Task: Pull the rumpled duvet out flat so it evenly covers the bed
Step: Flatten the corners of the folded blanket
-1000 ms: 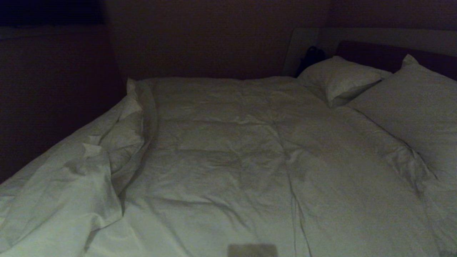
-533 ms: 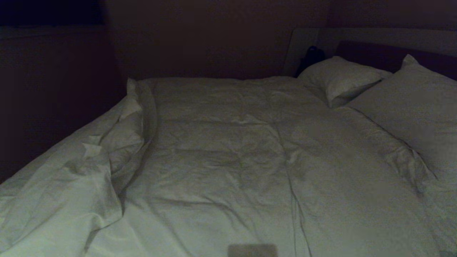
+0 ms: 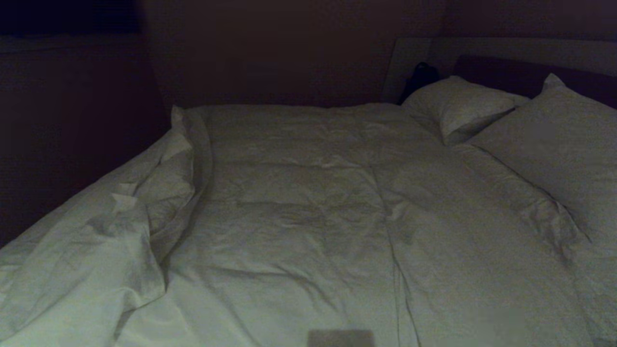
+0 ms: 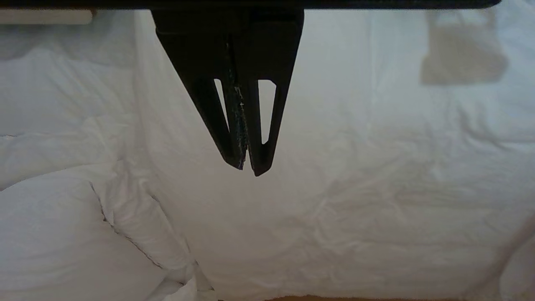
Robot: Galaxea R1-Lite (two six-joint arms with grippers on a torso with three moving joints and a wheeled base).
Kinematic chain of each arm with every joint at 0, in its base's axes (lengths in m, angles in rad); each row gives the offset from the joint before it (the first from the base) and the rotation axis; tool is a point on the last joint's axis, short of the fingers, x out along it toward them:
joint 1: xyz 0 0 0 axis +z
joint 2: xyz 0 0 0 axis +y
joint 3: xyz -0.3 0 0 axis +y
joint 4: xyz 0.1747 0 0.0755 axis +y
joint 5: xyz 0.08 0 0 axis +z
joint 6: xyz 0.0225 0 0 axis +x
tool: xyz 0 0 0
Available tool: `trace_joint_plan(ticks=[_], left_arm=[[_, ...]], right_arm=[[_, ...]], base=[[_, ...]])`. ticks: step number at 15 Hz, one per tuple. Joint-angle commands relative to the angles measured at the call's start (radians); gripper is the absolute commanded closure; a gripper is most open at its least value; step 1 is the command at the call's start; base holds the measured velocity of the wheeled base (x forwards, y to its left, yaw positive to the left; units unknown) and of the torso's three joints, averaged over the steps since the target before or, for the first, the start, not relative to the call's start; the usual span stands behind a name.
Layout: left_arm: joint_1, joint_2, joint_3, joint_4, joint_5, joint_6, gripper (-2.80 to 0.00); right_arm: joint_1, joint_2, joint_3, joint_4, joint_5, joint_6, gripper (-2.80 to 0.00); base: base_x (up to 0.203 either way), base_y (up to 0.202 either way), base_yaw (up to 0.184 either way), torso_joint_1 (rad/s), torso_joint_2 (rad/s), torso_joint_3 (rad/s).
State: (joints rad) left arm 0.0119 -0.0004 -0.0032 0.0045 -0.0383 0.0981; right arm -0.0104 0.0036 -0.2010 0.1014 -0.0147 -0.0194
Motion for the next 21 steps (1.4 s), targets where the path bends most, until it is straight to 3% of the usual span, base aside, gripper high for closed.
trace_joint_plan(ticks=[1,21], left_arm=[[0.000,0.000,0.000,0.000,0.000,0.000,0.00],[0.000,0.000,0.000,0.000,0.000,0.000,0.00]], right_arm=[[0.000,-0.001,0.018,-0.002,-0.002,-0.024,0.00],[0.000,-0.001,0.094,0.006,-0.008,-0.025,0.00]], base=[[0.000,0.000,0.000,0.000,0.00,0.000],[0.000,0.000,0.000,0.000,0.00,0.000]])
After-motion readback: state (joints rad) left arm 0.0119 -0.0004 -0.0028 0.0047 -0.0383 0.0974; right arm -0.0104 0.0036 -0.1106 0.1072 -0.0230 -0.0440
